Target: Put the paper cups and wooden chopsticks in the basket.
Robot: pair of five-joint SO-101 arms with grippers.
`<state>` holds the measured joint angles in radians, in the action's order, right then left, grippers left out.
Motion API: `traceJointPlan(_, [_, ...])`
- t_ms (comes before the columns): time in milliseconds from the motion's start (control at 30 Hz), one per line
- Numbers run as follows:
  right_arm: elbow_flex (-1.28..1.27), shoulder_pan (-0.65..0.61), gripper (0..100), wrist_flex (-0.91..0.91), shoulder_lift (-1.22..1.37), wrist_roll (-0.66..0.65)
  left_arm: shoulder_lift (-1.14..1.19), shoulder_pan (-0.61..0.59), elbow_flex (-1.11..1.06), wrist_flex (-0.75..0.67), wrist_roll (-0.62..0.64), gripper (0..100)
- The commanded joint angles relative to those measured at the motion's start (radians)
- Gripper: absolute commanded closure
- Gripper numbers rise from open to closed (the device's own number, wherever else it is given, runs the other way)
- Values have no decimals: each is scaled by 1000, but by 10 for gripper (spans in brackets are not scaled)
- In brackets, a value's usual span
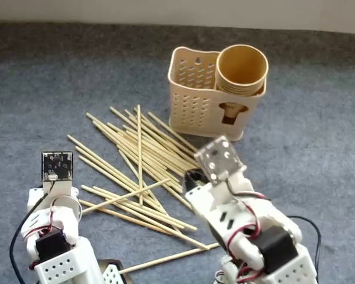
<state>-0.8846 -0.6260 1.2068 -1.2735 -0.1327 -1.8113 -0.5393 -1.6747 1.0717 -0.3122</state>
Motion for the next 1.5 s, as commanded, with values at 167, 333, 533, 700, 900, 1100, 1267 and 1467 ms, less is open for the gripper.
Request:
traceJointPlan(167, [68,-84,988,-176,237,261,-16,-10,-21,-2,-8,993])
traceJointPlan(333, [59,-114,988,-294,321,466,-16,-10,-21,-2,-8,993])
traceJointPlan(533, [-1,-139,988,-449,401,641,-16,-10,-21,-2,-8,993])
traceJointPlan(700, [4,-139,977,-444,518,784,-15,-10,-21,-2,-8,993])
traceJointPlan(900, [5,-140,810,-424,677,941,-15,-15,-21,-2,-8,993])
traceJointPlan(1100, [62,-199,799,-424,802,1003,-15,-16,-21,-2,-8,993])
traceJointPlan(1267, [136,-237,799,-424,921,1042,-15,-16,-21,-2,-8,993])
traceJointPlan(1467, [209,-232,799,-424,1049,1062,-15,-16,-21,-2,-8,993])
